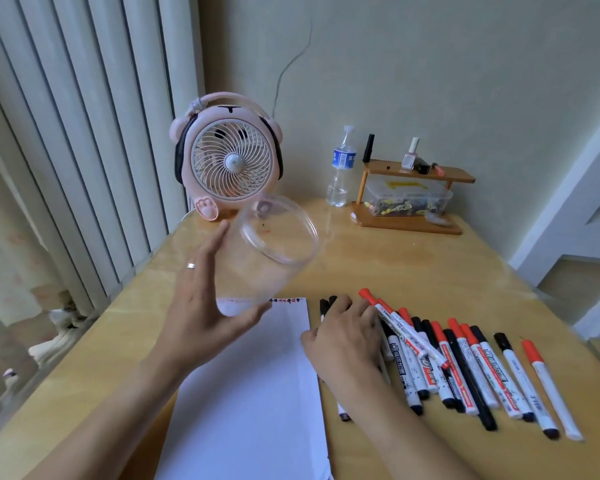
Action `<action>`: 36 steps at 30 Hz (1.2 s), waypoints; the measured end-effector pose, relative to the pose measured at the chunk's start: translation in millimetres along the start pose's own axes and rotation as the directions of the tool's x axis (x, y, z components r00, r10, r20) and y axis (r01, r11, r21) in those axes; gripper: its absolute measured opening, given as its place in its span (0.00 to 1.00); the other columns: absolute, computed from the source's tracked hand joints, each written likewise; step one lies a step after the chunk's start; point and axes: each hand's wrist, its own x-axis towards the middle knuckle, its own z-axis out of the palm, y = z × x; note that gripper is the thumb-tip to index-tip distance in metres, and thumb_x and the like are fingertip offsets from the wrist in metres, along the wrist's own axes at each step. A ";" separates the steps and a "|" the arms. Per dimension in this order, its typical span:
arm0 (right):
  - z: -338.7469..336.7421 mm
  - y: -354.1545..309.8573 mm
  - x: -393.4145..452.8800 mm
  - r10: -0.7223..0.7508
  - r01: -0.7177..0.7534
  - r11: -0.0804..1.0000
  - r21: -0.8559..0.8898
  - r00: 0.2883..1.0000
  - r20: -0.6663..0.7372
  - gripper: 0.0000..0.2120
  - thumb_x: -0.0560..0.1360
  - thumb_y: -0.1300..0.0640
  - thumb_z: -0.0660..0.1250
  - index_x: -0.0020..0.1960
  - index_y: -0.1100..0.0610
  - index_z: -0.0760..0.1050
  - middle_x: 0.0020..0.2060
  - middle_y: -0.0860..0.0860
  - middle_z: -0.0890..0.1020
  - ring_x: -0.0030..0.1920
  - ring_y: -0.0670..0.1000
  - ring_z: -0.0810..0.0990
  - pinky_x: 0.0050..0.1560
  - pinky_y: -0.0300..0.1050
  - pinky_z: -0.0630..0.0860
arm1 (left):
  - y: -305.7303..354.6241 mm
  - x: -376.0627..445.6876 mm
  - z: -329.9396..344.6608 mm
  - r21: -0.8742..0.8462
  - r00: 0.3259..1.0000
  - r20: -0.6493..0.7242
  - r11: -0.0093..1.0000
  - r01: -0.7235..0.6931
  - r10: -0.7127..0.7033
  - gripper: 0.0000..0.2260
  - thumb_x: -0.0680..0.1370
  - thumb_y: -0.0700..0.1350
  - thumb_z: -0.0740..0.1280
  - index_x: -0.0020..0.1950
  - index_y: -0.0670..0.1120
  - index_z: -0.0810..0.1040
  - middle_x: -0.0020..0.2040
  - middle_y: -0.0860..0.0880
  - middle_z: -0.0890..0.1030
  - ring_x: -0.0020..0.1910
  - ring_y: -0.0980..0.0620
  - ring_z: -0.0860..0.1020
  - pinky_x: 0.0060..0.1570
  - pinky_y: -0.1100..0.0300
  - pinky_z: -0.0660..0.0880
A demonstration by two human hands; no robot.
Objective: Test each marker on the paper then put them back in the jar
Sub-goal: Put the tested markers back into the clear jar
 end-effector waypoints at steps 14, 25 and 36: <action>0.4 -5.2 31.6 0.047 -0.062 0.983 0.171 0.995 0.086 0.23 0.79 0.51 0.70 0.66 0.63 0.67 0.62 0.60 0.80 0.62 0.61 0.80 0.48 0.49 0.74 | -6.1 -18.2 35.3 -0.317 0.929 0.262 0.886 0.338 -0.260 0.46 0.71 0.56 0.78 0.82 0.53 0.54 0.75 0.56 0.66 0.73 0.63 0.68 0.63 0.72 0.69; -62.5 6.8 33.4 0.007 0.172 0.714 0.679 0.968 -0.252 0.11 0.77 0.54 0.68 0.51 0.59 0.69 0.46 0.57 0.78 0.41 0.60 0.78 0.39 0.55 0.80 | -9.1 -23.4 41.0 -0.307 0.937 0.220 0.893 0.329 -0.270 0.45 0.71 0.58 0.77 0.78 0.60 0.50 0.70 0.53 0.70 0.71 0.58 0.71 0.66 0.60 0.73; -176.7 -36.2 20.5 0.401 0.765 0.228 0.602 0.490 -0.774 0.12 0.72 0.59 0.70 0.51 0.59 0.70 0.39 0.49 0.78 0.39 0.56 0.80 0.43 0.58 0.80 | -5.2 -23.8 43.3 -0.280 0.944 0.235 0.914 0.294 -0.232 0.44 0.73 0.55 0.77 0.79 0.57 0.51 0.70 0.55 0.68 0.71 0.53 0.71 0.67 0.54 0.74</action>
